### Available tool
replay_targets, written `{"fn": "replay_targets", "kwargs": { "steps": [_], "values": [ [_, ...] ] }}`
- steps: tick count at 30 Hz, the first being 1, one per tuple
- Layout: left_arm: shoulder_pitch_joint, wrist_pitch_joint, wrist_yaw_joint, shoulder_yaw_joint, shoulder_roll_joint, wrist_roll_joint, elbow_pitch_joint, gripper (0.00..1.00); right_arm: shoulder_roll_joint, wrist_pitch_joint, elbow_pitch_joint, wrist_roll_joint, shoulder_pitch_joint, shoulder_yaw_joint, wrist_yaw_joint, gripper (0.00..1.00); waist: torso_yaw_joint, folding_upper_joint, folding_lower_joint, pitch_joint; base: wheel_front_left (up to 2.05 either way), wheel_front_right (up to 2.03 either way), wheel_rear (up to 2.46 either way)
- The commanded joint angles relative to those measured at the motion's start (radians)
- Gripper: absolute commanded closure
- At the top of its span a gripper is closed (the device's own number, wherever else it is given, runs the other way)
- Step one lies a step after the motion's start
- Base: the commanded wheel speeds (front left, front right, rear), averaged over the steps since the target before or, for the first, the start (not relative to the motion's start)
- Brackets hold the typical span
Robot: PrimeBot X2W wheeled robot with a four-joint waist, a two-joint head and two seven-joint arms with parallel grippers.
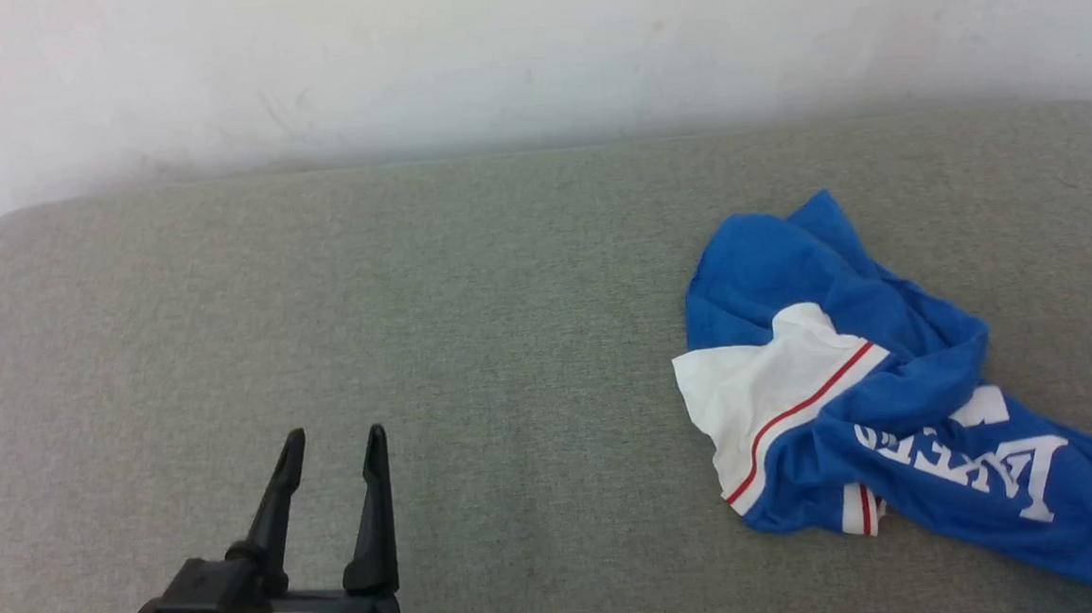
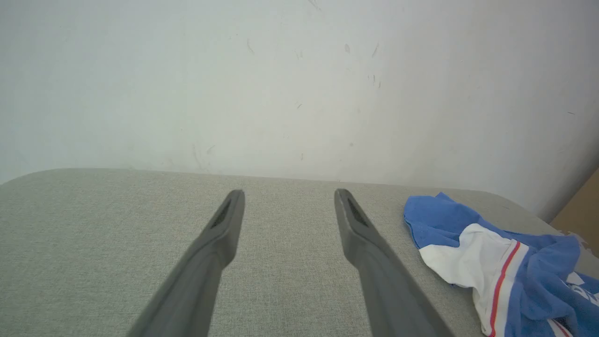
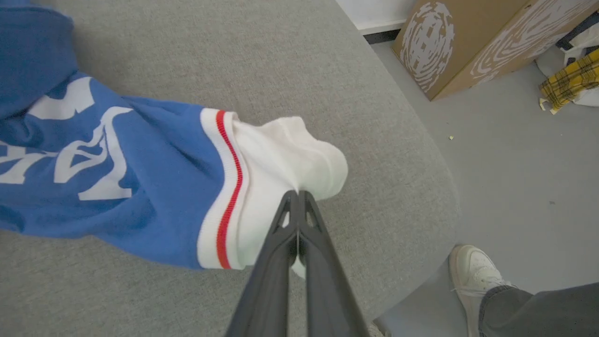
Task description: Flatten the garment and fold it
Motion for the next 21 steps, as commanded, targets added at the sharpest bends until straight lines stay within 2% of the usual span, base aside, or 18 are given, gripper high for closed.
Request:
{"fn": "replay_targets", "kwargs": {
  "steps": [1, 2, 6, 9, 15, 21],
  "values": [
    [0.018, 0.004, 0.007, 0.002, 0.010, -0.004, -0.004, 0.00, 0.001, -0.031, 0.022, 0.007, -0.005, 0.004, -0.001, 0.73, -0.011, 0.0000, 0.0002, -0.012, 0.00, 0.00, 0.00],
    [0.020, 0.008, 0.006, -0.001, 0.012, -0.004, -0.004, 0.00, 0.002, -0.051, 0.043, 0.006, -0.003, 0.015, -0.001, 0.00, -0.014, 0.0000, 0.0002, -0.017, 0.00, 0.00, 0.00],
    [0.018, 0.018, 0.005, -0.011, 0.013, -0.002, -0.006, 0.00, 0.002, -0.116, 0.075, 0.021, -0.050, 0.052, -0.001, 0.00, -0.012, 0.0000, 0.0002, -0.032, 0.00, 0.00, 0.00],
    [0.013, 0.021, 0.006, -0.018, 0.010, -0.001, -0.010, 0.00, 0.002, -0.123, 0.023, 0.018, -0.098, 0.128, -0.001, 0.00, -0.001, 0.0000, 0.0002, -0.037, 0.00, 0.00, 0.00],
    [0.002, 0.014, 0.009, -0.024, -0.001, -0.001, -0.010, 0.00, 0.002, -0.038, -0.113, 0.015, -0.241, 0.333, -0.001, 0.00, 0.043, 0.0000, 0.0002, -0.022, 0.00, 0.00, 0.00],
    [-0.016, 0.006, 0.006, -0.034, -0.015, -0.001, -0.002, 0.00, 0.002, 0.079, -0.086, 0.056, -0.356, 0.507, -0.001, 0.00, 0.087, 0.0000, 0.0002, 0.019, 0.00, 0.00, 0.00]
  ]
}}
